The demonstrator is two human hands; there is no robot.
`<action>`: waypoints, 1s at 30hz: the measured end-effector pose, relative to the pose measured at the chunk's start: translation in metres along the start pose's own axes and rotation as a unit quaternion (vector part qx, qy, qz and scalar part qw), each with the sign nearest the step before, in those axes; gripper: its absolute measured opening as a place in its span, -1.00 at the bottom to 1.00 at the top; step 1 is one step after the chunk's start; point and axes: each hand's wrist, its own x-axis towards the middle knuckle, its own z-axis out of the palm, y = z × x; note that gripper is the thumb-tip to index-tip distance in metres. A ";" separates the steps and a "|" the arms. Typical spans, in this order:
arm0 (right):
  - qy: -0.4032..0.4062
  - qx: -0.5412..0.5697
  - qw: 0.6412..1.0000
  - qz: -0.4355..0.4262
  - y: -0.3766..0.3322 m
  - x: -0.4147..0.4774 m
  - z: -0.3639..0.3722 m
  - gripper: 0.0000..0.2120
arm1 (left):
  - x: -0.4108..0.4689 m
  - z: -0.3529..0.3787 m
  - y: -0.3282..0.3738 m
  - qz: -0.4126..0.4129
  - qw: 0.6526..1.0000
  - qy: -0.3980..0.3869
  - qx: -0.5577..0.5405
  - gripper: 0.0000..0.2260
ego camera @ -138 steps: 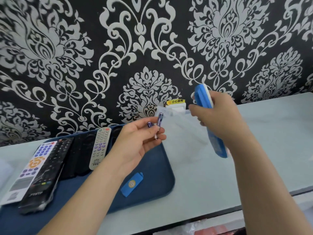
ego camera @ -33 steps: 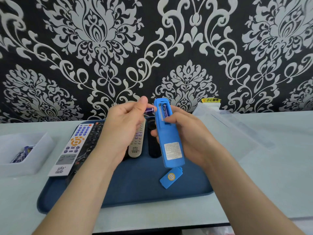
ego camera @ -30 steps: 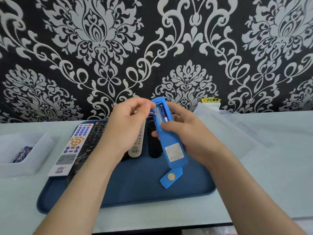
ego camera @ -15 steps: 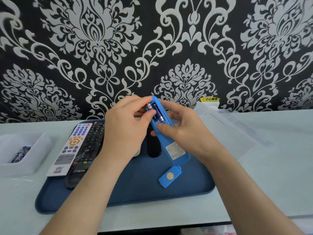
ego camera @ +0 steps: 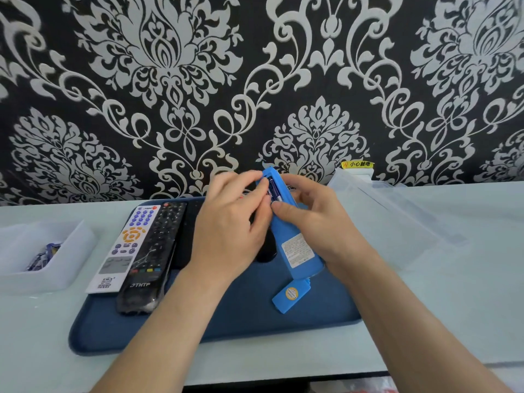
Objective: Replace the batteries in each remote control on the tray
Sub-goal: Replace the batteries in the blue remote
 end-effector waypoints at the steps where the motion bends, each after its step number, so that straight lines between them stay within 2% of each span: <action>1: 0.002 -0.003 1.000 0.008 0.002 -0.001 0.001 -0.74 | -0.002 0.002 0.000 -0.003 1.000 -0.008 -0.003 -0.73; 5: 0.013 -0.008 1.000 0.016 0.006 -0.002 0.006 -0.74 | -0.004 0.004 0.001 -0.029 0.998 -0.023 -0.045 -0.74; 7: 0.000 0.019 1.000 0.022 0.003 -0.001 0.006 -0.72 | 0.002 -0.004 0.005 -0.117 0.982 -0.004 -0.148 -0.82; 9: -0.035 0.041 0.998 0.029 -0.002 0.000 0.003 -0.70 | 0.008 -0.011 0.007 -0.209 0.948 0.012 -0.241 -0.89; 11: -0.082 0.029 0.996 0.025 -0.010 0.000 -0.001 -0.68 | 0.012 -0.018 0.002 -0.293 0.905 -0.010 -0.307 -0.75; 13: -0.121 -0.001 0.992 0.031 -0.015 -0.002 -0.005 -0.67 | 0.017 -0.025 -0.004 -0.369 0.831 -0.087 -0.407 -0.70; 14: -0.136 -0.017 0.990 0.038 -0.016 -0.002 -0.006 -0.67 | 0.018 -0.028 -0.006 -0.383 0.804 -0.129 -0.437 -0.72; 15: -0.149 -0.038 0.987 0.044 -0.016 -0.002 -0.006 -0.67 | 0.018 -0.030 -0.008 -0.382 0.796 -0.163 -0.441 -0.75; 19: -0.147 -0.147 0.977 0.045 -0.011 -0.001 -0.006 -0.65 | 0.017 -0.032 -0.009 -0.348 0.824 -0.217 -0.391 -0.75; 24: -0.118 -0.240 0.963 0.012 -0.006 0.000 -0.002 -0.59 | 0.016 -0.021 -0.004 -0.320 0.883 -0.188 -0.286 -0.65; 28: -0.150 -0.243 0.958 0.023 -0.007 0.000 -0.008 -0.59 | 0.016 -0.022 -0.005 -0.323 0.890 -0.157 -0.282 -0.66; 30: -0.150 -0.258 0.954 0.037 -0.012 -0.001 -0.021 -0.56 | 0.017 -0.026 -0.010 -0.354 0.876 -0.125 -0.302 -0.72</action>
